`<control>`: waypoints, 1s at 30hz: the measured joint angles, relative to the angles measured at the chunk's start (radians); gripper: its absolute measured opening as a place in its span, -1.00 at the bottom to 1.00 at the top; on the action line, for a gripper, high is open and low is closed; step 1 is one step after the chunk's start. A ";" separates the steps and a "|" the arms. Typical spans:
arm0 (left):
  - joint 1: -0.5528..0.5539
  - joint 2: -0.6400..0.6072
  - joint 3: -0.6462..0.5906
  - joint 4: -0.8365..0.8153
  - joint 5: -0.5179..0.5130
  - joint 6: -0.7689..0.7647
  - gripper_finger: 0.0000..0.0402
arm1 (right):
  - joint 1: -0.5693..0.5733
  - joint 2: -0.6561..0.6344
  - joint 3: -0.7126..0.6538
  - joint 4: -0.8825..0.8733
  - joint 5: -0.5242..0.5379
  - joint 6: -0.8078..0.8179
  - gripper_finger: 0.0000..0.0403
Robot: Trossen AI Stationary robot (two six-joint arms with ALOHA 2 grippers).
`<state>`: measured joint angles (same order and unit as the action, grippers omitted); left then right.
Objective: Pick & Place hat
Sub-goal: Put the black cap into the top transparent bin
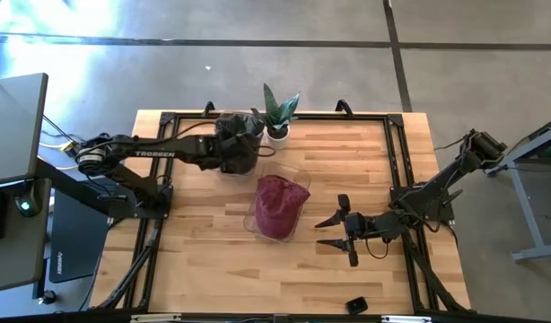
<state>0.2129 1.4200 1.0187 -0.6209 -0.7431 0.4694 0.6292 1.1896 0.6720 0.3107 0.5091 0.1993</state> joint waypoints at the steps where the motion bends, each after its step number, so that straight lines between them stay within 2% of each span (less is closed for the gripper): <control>1: 0.005 0.000 0.000 -0.003 0.009 -0.020 -0.42 | 0.000 0.000 0.000 0.000 0.000 0.001 -0.10; 6: 0.000 0.000 0.101 -0.199 0.035 -0.173 -0.07 | 0.000 0.000 0.000 -0.003 -0.003 0.002 -0.10; 11: -0.012 0.000 0.282 -0.480 0.135 -0.375 0.04 | 0.000 0.000 0.000 -0.003 -0.003 0.002 -0.10; 16: -0.059 -0.001 0.419 -0.687 0.216 -0.509 -0.05 | 0.000 0.000 0.000 -0.003 -0.003 0.004 -0.10; 20: -0.111 -0.036 0.418 -0.723 0.378 -0.506 -0.28 | 0.000 0.000 0.000 -0.003 -0.003 0.004 -0.10; 22: -0.138 -0.045 0.389 -0.711 0.420 -0.497 -0.44 | 0.000 0.000 0.000 -0.003 -0.003 0.004 -0.10; 24: -0.159 -0.046 0.353 -0.694 0.364 -0.495 -0.62 | 0.000 0.000 0.000 -0.003 -0.003 0.003 -0.10; 27: -0.166 -0.049 0.289 -0.643 0.173 -0.493 -0.90 | 0.000 0.000 0.000 -0.001 -0.003 0.003 -0.10; 30: -0.119 -0.048 0.215 -0.553 0.006 -0.490 -0.95 | 0.000 0.000 0.000 -0.001 0.009 0.003 -0.10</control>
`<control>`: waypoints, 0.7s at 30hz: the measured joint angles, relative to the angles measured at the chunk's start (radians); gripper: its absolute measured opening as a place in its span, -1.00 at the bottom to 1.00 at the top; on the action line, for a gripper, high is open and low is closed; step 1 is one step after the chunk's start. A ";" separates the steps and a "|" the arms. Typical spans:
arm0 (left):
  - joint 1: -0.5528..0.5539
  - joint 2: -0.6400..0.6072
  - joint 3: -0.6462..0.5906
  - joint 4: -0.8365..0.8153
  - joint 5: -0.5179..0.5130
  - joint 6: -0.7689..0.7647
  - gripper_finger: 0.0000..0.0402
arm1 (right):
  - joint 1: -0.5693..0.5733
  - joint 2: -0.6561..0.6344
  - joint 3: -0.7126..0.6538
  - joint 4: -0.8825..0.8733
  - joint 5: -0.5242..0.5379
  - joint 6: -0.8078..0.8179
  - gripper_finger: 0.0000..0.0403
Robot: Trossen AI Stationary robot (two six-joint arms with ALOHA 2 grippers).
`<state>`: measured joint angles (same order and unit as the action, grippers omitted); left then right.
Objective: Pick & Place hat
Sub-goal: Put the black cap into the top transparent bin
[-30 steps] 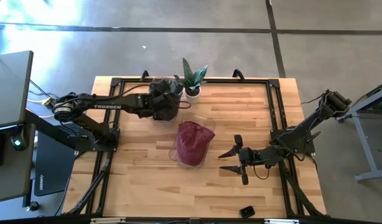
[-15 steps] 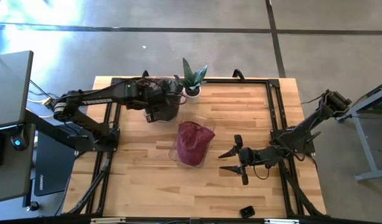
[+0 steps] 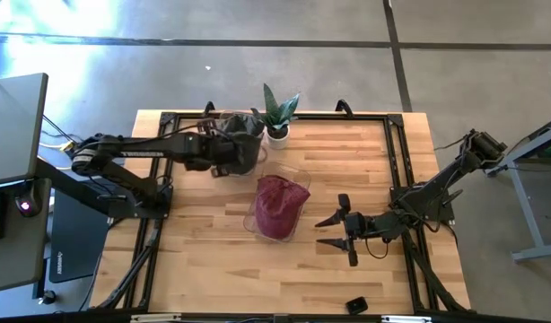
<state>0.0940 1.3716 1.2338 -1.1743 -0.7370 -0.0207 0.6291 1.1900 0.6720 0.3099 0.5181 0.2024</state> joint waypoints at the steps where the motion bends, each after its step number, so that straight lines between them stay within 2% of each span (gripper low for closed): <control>1: 0.024 0.000 -0.030 0.058 -0.026 0.017 -0.93 | 0.000 0.000 0.000 0.000 0.005 0.000 -0.10; 7: 0.197 0.001 -0.223 0.471 0.003 0.159 -0.96 | 0.000 0.000 0.000 0.000 0.012 0.001 -0.10; 11: 0.243 0.001 -0.258 0.548 -0.008 0.169 -0.99 | 0.000 0.000 0.000 0.000 0.013 0.001 -0.10; 14: 0.224 -0.003 -0.245 0.509 -0.004 0.180 -0.99 | 0.000 0.000 0.000 0.000 0.013 0.000 -0.10; 17: 0.166 -0.025 -0.201 0.382 -0.021 0.153 -1.00 | 0.000 0.000 0.000 0.000 0.013 0.003 -0.10; 21: 0.060 -0.035 -0.117 0.133 -0.040 -0.002 -1.00 | 0.000 0.000 0.000 -0.003 0.012 0.005 -0.10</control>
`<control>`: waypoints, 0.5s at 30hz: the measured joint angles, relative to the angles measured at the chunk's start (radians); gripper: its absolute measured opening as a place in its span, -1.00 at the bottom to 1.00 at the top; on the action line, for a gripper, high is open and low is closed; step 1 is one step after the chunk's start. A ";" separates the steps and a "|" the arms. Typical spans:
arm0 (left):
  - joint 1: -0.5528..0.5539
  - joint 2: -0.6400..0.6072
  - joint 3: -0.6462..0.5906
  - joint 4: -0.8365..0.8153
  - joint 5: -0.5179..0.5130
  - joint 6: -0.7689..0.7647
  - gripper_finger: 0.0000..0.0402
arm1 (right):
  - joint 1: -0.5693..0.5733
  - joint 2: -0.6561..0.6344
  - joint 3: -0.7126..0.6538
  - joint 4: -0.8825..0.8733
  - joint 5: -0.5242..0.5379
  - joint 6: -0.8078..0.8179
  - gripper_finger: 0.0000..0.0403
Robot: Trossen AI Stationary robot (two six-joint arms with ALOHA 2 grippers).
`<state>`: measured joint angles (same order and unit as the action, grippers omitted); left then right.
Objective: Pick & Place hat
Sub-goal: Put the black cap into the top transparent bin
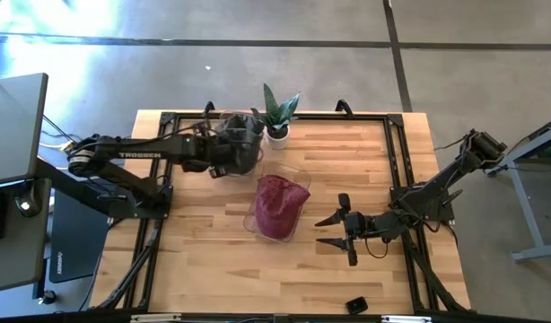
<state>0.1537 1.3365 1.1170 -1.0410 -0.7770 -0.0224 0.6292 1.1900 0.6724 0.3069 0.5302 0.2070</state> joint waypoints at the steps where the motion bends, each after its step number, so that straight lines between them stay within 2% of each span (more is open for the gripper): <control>1: -0.027 0.000 0.025 -0.059 0.000 -0.054 -1.00 | 0.000 0.000 0.000 -0.001 0.001 0.000 -0.10; 5: -0.086 -0.022 0.060 -0.241 0.029 -0.229 -1.00 | 0.000 0.000 0.000 -0.001 0.006 0.001 -0.10; 9: -0.066 -0.039 -0.002 -0.242 0.086 -0.241 -1.00 | 0.000 0.000 0.000 0.001 0.019 0.003 -0.10; 12: -0.020 -0.047 -0.056 -0.186 0.029 -0.237 -1.00 | 0.000 0.000 0.000 0.003 0.020 0.003 -0.10; 15: 0.053 -0.042 -0.121 -0.076 0.022 -0.166 -1.00 | 0.000 0.000 0.000 0.003 0.020 0.003 -0.10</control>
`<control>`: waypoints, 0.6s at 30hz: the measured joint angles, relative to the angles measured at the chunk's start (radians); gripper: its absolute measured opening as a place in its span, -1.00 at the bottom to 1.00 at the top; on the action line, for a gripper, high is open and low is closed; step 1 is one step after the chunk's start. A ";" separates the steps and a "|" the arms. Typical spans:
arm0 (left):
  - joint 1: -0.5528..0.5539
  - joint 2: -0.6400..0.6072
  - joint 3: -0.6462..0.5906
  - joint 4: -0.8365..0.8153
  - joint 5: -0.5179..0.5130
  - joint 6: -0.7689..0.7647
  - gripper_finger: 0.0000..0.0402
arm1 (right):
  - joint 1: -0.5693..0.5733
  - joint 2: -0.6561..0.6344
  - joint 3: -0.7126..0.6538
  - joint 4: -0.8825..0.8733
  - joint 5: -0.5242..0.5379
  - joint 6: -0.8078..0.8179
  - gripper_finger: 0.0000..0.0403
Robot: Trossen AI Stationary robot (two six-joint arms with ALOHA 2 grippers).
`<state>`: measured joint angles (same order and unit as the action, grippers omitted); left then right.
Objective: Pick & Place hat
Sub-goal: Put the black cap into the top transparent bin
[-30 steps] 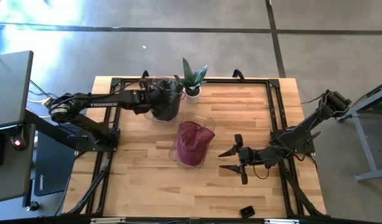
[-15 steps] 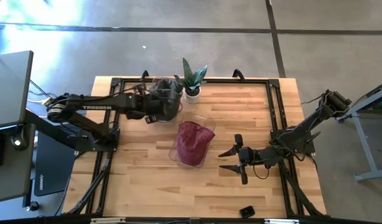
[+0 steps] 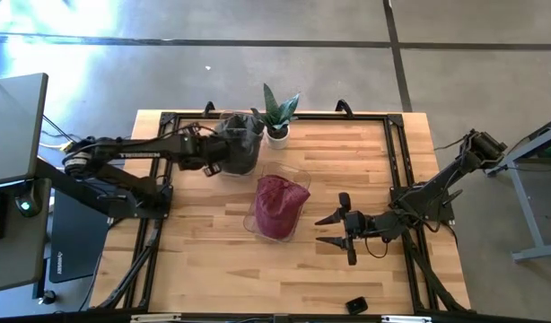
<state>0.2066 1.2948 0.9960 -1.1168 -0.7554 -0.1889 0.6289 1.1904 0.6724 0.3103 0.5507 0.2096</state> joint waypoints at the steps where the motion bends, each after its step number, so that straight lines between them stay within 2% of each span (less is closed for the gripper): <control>1: 0.021 -0.003 -0.022 0.066 -0.004 0.032 -1.00 | 0.000 0.000 0.000 0.000 0.000 0.000 -0.10; 7: 0.111 -0.002 -0.147 0.466 0.018 0.210 -1.00 | 0.000 0.000 0.000 0.000 0.000 0.000 -0.10; 10: 0.136 -0.002 -0.187 0.593 0.056 0.254 -1.00 | 0.000 0.000 0.000 0.000 0.000 0.000 -0.10; 14: 0.173 -0.002 -0.211 0.652 0.141 0.282 -1.00 | 0.000 0.000 0.000 0.000 -0.001 0.000 -0.10; 18: 0.173 -0.003 -0.209 0.616 0.149 0.279 -1.00 | 0.000 0.000 0.000 0.000 -0.004 0.000 -0.10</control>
<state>0.3795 1.2914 0.7868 -0.5012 -0.6060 0.0898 0.6292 1.1904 0.6726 0.3103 0.5468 0.2092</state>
